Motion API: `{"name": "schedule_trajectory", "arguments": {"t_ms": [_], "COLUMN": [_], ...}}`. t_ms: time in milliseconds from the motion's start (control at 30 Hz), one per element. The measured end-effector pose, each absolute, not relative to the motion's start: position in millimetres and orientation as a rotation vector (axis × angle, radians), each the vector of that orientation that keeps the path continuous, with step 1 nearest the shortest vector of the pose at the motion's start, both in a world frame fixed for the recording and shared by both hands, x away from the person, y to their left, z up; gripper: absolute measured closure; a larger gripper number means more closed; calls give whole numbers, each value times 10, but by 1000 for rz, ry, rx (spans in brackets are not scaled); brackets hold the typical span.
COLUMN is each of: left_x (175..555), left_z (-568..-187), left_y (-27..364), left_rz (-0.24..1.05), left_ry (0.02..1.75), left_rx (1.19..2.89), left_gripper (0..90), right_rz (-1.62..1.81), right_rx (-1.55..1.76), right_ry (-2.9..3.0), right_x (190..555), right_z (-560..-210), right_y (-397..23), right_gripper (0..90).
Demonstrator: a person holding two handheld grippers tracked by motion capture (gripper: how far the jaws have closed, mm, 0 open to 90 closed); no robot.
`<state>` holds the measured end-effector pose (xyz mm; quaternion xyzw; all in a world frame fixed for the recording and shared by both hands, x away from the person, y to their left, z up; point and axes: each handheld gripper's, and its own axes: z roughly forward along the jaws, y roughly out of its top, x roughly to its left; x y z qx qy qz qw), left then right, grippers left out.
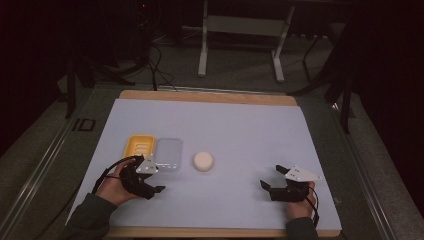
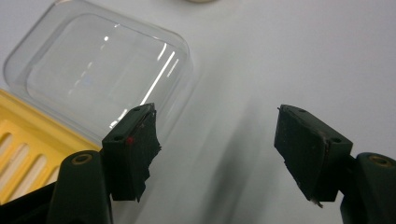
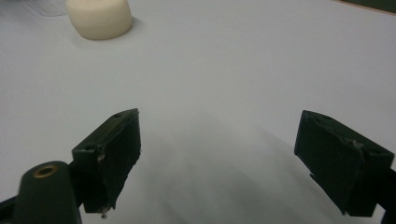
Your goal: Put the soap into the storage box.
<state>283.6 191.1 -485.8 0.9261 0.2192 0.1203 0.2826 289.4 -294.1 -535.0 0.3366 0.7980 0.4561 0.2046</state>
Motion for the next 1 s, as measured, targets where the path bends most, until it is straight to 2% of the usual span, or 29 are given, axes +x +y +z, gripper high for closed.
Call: {"name": "schedule_trajectory", "arguments": {"t_ms": [1000], "left_x": [3157], "left_z": [-4662], "left_y": [1560], "left_rz": [297], "left_ry": [424], "left_rx": [2611], "left_gripper": [287], "right_rz": [1280], "right_rx": [914], "right_ry": [2198], "right_x": [2862], "right_z": [-5347], "right_y": [-2941], "right_gripper": [145]}}
